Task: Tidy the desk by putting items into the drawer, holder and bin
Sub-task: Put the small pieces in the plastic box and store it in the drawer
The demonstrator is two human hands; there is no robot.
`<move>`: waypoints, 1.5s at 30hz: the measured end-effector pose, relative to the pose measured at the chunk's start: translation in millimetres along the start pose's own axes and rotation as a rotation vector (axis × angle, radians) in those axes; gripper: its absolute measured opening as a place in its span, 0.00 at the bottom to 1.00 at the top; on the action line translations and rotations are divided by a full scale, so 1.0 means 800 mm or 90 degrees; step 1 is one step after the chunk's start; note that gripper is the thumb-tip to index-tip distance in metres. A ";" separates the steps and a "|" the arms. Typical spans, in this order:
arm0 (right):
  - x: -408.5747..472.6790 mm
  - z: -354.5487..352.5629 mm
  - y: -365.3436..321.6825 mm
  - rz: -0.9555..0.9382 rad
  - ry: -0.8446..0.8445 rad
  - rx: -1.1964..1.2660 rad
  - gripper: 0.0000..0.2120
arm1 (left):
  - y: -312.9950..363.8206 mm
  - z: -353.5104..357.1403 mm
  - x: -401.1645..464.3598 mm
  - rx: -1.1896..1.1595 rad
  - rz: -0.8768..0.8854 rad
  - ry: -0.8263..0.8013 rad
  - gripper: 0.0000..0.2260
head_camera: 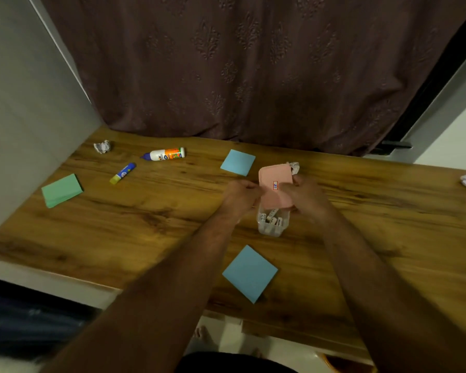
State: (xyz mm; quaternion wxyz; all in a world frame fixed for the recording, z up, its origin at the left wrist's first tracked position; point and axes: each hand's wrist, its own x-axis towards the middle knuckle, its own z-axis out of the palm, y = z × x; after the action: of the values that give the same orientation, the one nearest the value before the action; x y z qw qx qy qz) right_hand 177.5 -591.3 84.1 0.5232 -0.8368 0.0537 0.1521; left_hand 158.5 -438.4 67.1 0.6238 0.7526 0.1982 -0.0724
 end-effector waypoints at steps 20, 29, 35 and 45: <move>-0.004 0.008 0.049 0.032 0.037 -0.133 0.24 | -0.025 0.015 -0.008 0.394 0.048 0.056 0.10; 0.002 0.000 0.049 0.091 0.009 -0.047 0.18 | -0.024 0.018 0.006 0.400 0.025 0.031 0.10; 0.006 -0.006 0.052 0.218 -0.026 0.076 0.11 | -0.026 0.012 0.013 0.181 -0.081 -0.007 0.04; 0.022 -0.008 0.056 0.306 -0.063 0.140 0.09 | -0.027 0.014 0.016 0.050 -0.162 -0.056 0.03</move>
State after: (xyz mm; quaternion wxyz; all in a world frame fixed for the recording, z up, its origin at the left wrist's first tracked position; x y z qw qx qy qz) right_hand 184.5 -616.3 42.6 0.5619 -0.7299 0.2413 0.3055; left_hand 163.2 -443.3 40.4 0.5879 0.7412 0.2614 -0.1916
